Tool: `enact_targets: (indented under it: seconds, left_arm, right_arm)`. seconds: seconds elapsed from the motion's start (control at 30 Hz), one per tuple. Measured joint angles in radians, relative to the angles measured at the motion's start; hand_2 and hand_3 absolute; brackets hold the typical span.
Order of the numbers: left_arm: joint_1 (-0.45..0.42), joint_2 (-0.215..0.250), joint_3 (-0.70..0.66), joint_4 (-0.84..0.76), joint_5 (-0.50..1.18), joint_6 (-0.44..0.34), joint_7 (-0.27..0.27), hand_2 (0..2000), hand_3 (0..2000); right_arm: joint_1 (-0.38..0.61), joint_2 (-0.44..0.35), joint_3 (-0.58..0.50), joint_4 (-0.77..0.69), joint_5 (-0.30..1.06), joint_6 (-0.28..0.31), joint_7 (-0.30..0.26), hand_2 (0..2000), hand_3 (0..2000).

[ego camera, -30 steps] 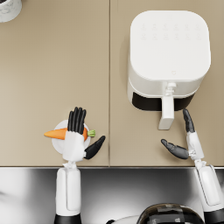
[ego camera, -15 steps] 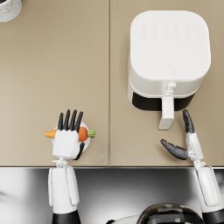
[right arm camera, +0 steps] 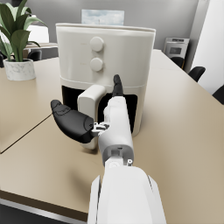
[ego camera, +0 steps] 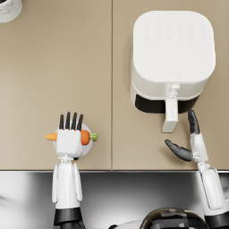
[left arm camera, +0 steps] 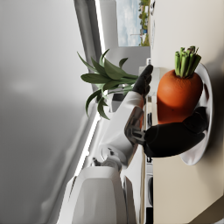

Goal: Pick up the carrot and place it into the air fryer

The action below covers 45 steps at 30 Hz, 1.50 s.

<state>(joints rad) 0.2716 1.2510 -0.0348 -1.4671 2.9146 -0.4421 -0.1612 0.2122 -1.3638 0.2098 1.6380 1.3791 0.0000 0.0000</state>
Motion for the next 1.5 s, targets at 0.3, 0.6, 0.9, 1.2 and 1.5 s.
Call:
enact_targets:
  seconds: [0.3, 0.6, 0.9, 1.2, 1.5]
  left_arm:
    - [0.021, -0.015, 0.050, 0.097, 0.004, 0.283, 0.083, 2000, 2000]
    - [-0.008, -0.008, -0.025, -0.141, -0.297, 0.406, 0.159, 2000, 2000]
    - [0.026, -0.008, -0.053, -0.345, -0.524, 0.412, 0.162, 2000, 2000]
    - [0.040, -0.004, -0.054, -0.401, -0.538, 0.411, 0.163, 2000, 2000]
    - [0.049, 0.004, -0.009, -0.388, -0.539, 0.411, 0.163, 2000, 2000]
  right_arm:
    - [-0.001, -0.017, -0.005, -0.019, 0.000, 0.000, 0.000, 0, 0]
    - [-0.011, -0.029, 0.031, -0.073, 0.000, 0.000, 0.000, 0, 0]
    - [0.042, -0.065, 0.055, -0.274, 0.000, 0.000, 0.000, 0, 0]
    - [0.118, -0.098, 0.140, -0.393, 0.003, -0.094, 0.002, 1361, 327]
    - [0.114, -0.058, 0.182, -0.347, 0.004, -0.131, -0.004, 2000, 2000]
